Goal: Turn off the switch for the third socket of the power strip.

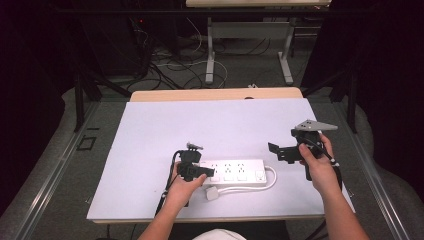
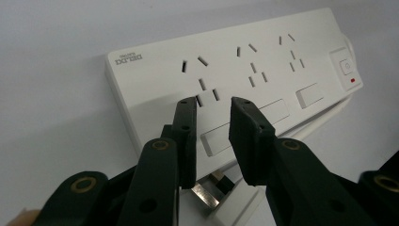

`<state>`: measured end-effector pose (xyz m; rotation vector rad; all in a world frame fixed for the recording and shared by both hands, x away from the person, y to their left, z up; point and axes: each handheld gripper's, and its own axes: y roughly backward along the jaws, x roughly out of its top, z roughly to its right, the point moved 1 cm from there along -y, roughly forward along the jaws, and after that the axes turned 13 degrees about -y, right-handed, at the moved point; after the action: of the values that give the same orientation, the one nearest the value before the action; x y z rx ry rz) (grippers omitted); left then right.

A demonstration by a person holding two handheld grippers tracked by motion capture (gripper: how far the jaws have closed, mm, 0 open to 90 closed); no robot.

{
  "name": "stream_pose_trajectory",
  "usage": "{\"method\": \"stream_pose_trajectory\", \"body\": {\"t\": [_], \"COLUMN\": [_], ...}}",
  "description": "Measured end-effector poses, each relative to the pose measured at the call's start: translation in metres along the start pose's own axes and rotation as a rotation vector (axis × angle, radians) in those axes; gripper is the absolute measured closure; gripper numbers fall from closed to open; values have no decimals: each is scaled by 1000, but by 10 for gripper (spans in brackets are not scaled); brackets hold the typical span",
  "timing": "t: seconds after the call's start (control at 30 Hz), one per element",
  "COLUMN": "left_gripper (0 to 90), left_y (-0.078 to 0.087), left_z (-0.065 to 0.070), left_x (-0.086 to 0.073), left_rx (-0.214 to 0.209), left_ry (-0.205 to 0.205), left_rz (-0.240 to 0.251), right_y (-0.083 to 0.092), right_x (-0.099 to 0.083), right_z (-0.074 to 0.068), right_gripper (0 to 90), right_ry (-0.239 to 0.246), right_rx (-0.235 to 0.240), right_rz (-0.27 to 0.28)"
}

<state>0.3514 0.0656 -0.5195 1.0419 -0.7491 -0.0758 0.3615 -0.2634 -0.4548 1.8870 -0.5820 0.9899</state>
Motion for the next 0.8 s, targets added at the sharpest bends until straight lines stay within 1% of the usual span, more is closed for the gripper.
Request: {"method": "stream_pose_trajectory", "body": {"t": [0.1, 0.17, 0.3, 0.4, 0.53, 0.57, 0.8], "left_gripper": [737, 748, 772, 801, 838, 841, 849], "left_y": [-2, -4, -5, -7, -8, -8, -8], "left_z": [0, 1, 0, -1, -1, -2, -1], "left_x": [-1, -1, -2, -3, -3, -4, -4], "left_rx": [-9, -6, -9, -2, -5, -12, -15], "left_ry": [2, 2, -2, 0, 4, 2, -5], "left_rz": [-5, -13, -22, -29, -27, -29, -29], "right_y": [0, 0, -1, -1, -2, -2, -2], "right_x": [0, 0, -1, -1, -1, -1, -2], "right_z": [0, 0, 0, 0, 1, 1, 0], "right_gripper": [0, 0, 0, 0, 0, 0, 0], "right_ry": [4, -4, -2, 3, 8, 9, 1], "right_rx": [4, 4, 6, 11, 9, 11, 16], "right_rz": [-4, -3, -6, -14, -13, -13, -20]}}
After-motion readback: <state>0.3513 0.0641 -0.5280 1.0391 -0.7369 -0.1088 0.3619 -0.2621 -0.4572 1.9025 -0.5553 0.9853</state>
